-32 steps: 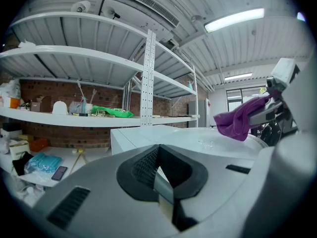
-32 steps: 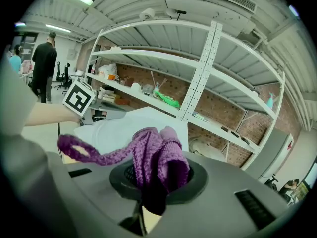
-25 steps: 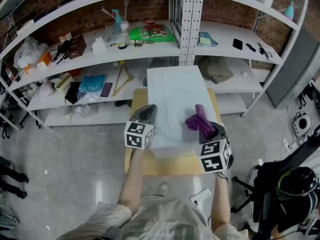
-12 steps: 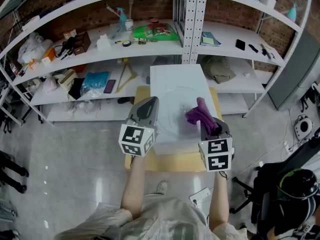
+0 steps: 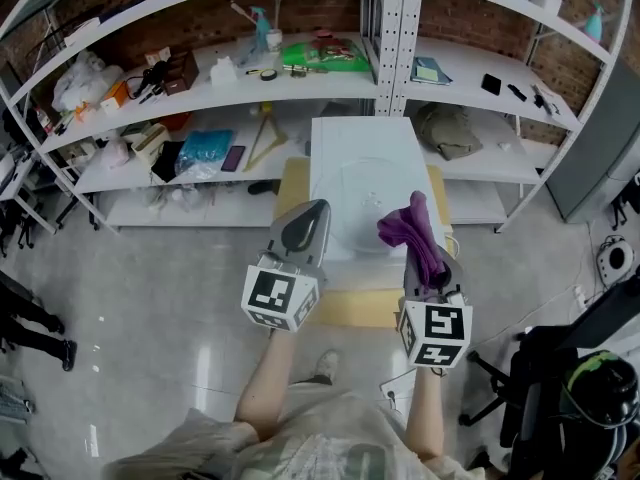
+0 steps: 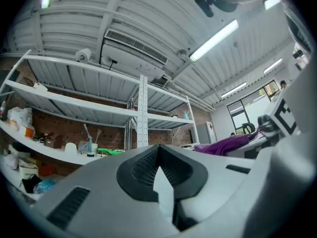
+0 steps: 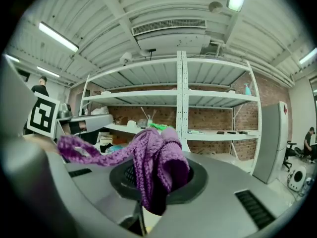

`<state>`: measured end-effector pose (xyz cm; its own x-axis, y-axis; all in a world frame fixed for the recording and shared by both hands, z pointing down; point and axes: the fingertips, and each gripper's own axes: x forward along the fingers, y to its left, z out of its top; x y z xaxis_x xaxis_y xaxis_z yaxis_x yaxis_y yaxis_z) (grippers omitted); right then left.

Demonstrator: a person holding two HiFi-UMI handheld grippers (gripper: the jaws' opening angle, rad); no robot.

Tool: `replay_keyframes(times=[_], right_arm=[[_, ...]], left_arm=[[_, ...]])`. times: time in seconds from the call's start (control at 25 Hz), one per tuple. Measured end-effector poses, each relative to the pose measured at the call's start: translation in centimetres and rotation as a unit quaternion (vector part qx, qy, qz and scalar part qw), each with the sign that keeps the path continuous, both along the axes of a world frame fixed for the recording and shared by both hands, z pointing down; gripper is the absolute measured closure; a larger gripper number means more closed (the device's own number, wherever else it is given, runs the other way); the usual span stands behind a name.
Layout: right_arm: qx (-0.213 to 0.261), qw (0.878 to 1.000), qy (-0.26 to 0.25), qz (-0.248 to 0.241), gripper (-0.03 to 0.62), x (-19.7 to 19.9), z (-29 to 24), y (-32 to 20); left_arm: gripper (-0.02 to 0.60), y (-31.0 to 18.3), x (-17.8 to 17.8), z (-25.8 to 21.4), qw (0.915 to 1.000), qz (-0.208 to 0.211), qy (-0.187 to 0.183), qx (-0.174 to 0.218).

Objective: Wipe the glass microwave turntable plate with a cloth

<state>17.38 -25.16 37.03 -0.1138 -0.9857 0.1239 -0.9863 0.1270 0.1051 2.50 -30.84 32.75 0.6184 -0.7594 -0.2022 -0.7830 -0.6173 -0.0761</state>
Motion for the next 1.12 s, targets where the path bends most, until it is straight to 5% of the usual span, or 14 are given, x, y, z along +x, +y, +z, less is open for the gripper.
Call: replay_keyframes(times=[0.4, 0.8, 1.12], right_arm=[[-0.009, 1.0, -0.012, -0.024, 0.543, 0.0, 3.6, 7.5], [-0.004, 1.0, -0.023, 0.009, 0.543, 2.0, 4.1, 13.7], [-0.002, 1.0, -0.008, 0.012, 0.543, -1.1, 2.8, 17.1]], left_arm=[[0.58, 6.6, -0.9, 3.4, 0.9994, -0.014, -0.021, -0.024], [0.58, 10.9, -3.1, 4.3, 0.999, -0.026, -0.026, -0.026], [0.58, 14.1, -9.3, 1.8, 0.9992, -0.039, -0.008, 0.0]])
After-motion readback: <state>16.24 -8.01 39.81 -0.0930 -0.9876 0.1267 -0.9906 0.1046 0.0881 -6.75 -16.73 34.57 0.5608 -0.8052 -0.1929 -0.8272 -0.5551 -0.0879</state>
